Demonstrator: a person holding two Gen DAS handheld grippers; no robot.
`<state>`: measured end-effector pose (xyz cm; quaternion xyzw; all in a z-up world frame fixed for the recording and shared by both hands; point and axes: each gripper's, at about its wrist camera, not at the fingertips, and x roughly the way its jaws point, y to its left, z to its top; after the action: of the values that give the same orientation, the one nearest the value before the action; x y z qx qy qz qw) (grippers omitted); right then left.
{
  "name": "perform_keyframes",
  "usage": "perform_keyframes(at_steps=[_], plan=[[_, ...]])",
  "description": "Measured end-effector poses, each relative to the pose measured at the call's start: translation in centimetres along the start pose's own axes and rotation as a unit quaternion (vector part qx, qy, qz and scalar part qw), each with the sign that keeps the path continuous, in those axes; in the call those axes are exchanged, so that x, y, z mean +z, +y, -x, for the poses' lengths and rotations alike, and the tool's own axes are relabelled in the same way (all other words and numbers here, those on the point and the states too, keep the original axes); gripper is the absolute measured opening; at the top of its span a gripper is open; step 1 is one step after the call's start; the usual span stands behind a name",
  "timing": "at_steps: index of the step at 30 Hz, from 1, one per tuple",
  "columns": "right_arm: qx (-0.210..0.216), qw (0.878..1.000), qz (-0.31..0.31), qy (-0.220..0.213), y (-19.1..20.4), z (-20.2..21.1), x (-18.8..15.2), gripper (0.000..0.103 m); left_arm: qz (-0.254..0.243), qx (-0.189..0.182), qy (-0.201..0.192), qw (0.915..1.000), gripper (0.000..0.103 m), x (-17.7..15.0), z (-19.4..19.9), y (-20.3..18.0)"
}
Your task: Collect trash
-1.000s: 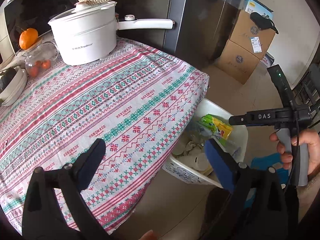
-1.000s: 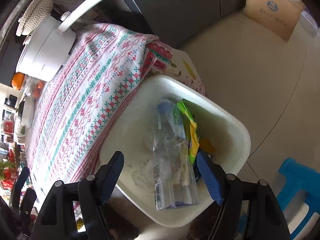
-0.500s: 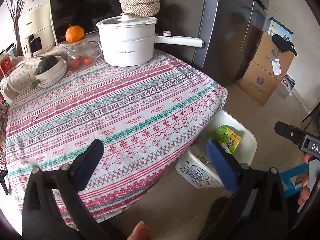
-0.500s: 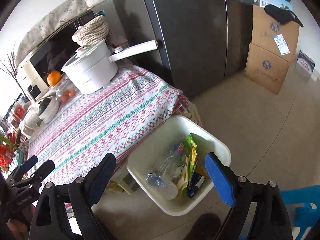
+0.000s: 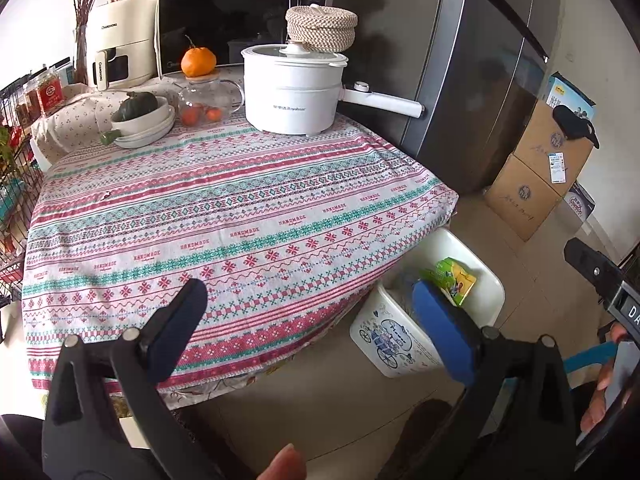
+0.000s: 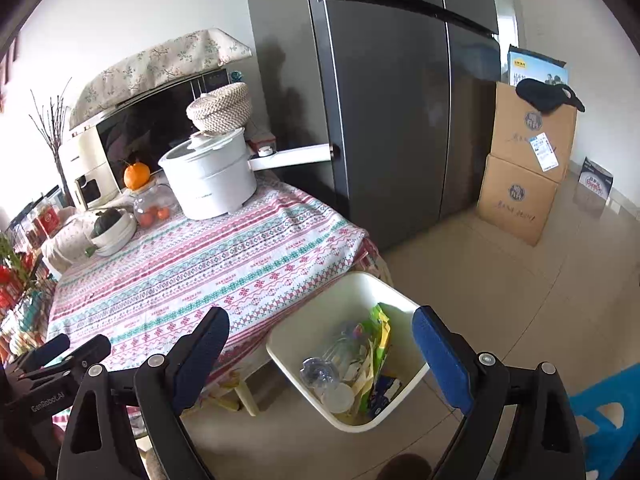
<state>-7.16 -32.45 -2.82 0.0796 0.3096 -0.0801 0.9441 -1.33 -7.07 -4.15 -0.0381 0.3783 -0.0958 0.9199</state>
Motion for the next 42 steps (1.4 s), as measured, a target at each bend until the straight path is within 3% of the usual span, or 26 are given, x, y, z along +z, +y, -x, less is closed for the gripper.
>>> perform_keyframes(at_steps=[10, 17, 22, 24, 42], plan=[[0.005, 1.0, 0.006, -0.007, 0.5, 0.5, -0.5, 0.094, 0.008, 0.003, -0.006, 0.9999, 0.102, -0.2, 0.4, 0.3], [-0.006, 0.999, -0.002, -0.035, 0.5, 1.4, -1.2, 0.095, 0.008, 0.015, -0.017, 0.9997, 0.102, -0.3, 1.2, 0.2], [-0.022, 0.998, 0.036, -0.049, 2.1, 1.8, -1.7, 0.095, 0.006, 0.014, -0.021, 0.9997, 0.102, -0.5, 1.8, 0.1], [-0.023, 0.997, 0.046, -0.049, 2.6, 1.9, -1.7, 0.103, 0.005, 0.015, -0.025, 0.9996, 0.103, -0.5, 2.0, 0.1], [-0.034, 0.998, 0.032, -0.044, 2.2, 1.7, -1.4, 0.103, 0.011, 0.036, -0.021, 0.9991, 0.102, -0.5, 2.0, 0.5]])
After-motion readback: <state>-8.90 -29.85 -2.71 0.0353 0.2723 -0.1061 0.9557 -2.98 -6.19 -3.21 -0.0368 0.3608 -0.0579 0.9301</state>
